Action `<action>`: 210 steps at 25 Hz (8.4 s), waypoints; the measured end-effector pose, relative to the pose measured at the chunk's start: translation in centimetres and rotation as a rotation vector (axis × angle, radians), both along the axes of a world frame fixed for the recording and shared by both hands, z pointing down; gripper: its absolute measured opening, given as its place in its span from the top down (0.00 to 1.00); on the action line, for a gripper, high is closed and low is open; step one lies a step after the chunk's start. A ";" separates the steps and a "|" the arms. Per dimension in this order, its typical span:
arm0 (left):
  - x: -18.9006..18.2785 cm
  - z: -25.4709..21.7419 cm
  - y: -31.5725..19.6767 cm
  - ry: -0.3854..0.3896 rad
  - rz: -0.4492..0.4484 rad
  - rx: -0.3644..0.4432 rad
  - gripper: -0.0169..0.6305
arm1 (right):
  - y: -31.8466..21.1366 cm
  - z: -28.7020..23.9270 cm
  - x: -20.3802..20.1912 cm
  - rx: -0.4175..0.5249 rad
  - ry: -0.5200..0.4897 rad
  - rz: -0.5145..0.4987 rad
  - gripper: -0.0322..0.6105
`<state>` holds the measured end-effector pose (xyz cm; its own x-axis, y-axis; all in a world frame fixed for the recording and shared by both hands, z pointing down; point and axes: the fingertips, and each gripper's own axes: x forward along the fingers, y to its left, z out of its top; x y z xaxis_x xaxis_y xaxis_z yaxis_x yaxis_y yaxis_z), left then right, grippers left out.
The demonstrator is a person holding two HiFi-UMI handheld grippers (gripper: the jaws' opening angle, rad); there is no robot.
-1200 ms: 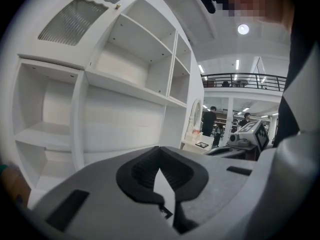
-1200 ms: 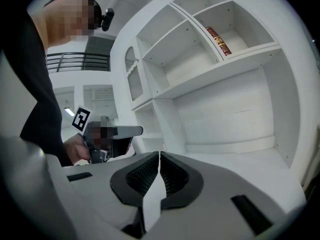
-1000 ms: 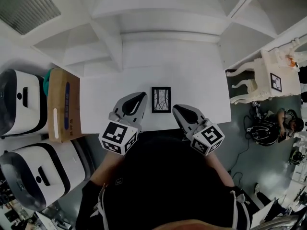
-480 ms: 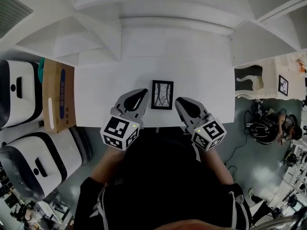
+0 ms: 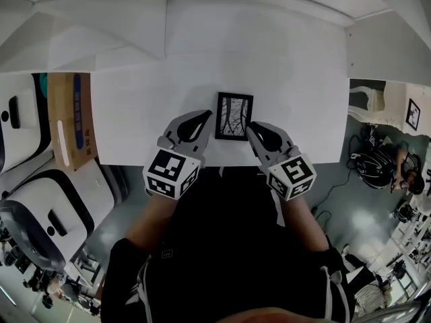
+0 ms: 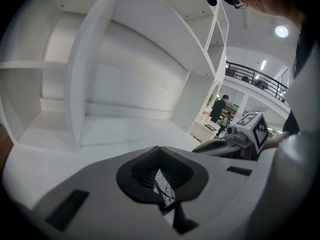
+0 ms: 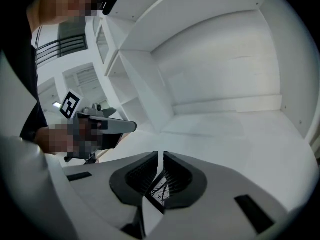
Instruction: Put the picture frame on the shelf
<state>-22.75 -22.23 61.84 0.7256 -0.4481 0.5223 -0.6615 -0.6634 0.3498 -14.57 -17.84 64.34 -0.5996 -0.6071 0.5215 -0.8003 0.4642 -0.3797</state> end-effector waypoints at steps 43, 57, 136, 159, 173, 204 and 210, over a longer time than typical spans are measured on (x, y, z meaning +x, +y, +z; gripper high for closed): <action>1.0 13.5 3.3 -0.095 -0.018 -0.265 0.96 | 1.3 15.0 2.3 -0.401 0.092 0.183 0.79; 0.9 10.3 3.0 -0.076 -0.047 -0.224 0.96 | 2.1 13.3 3.3 -0.434 0.030 0.246 0.82; 21.1 -20.9 10.2 0.167 0.226 0.299 0.96 | 5.9 -24.0 25.6 0.360 -0.375 0.461 0.83; 22.9 -26.8 12.3 0.312 0.364 0.328 0.90 | 7.0 -30.4 26.4 0.557 -0.407 0.476 0.83; 22.5 -28.4 13.7 0.367 0.407 0.311 0.81 | 7.3 -31.4 26.2 0.581 -0.432 0.463 0.83; 24.6 -29.3 14.9 0.384 0.495 0.309 0.72 | 6.9 -32.5 23.0 0.607 -0.492 0.346 0.83; 24.4 -29.0 13.9 0.400 0.456 0.285 0.82 | 7.0 -32.3 22.9 0.595 -0.512 0.339 0.83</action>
